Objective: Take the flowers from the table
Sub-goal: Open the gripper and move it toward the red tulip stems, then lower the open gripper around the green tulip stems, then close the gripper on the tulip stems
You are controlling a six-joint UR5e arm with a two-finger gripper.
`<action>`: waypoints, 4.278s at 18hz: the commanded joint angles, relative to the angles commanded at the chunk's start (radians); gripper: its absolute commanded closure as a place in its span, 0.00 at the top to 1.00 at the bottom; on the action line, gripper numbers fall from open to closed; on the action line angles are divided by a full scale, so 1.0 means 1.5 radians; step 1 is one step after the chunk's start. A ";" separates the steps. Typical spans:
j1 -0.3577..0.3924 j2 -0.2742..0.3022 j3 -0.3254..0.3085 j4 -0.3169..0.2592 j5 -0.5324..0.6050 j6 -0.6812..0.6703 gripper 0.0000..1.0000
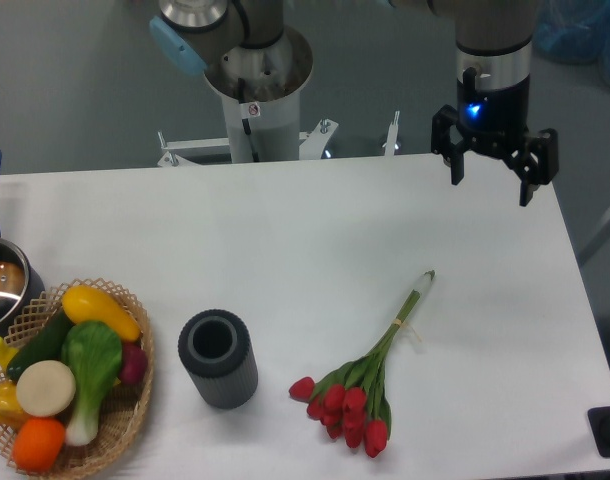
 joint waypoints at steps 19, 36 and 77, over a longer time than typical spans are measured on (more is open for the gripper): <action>-0.030 -0.040 -0.059 0.177 -0.093 -0.266 1.00; -0.119 -0.206 -0.028 0.197 -0.074 -0.269 1.00; -0.123 -0.292 -0.061 0.196 -0.044 -0.170 0.56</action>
